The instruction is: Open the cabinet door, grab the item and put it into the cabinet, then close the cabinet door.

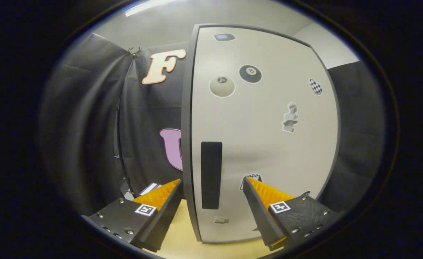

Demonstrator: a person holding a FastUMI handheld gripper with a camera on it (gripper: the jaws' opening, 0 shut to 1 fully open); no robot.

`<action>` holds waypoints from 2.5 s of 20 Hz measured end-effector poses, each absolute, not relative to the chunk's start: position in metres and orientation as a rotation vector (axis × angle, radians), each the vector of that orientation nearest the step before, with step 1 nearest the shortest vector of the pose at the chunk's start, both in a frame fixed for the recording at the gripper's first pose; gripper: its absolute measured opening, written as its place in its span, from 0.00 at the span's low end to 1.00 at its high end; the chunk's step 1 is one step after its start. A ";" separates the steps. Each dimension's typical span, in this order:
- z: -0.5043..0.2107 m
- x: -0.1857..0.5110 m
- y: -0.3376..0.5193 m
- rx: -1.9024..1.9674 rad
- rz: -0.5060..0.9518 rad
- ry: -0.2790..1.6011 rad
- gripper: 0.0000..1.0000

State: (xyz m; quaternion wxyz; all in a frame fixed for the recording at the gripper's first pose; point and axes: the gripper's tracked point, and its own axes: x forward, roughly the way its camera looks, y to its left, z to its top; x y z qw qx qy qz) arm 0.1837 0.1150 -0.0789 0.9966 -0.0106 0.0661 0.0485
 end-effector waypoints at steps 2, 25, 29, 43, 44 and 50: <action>-0.081 0.196 0.115 -0.022 0.084 0.127 0.97; -0.079 0.162 0.106 0.067 0.071 0.147 0.20; -0.071 0.126 0.084 0.085 0.073 0.150 0.20; -0.052 0.020 -0.027 0.092 0.004 0.175 0.19; -0.053 0.016 -0.036 0.099 -0.005 0.181 0.19; -0.050 -0.009 -0.100 0.099 -0.087 0.169 0.19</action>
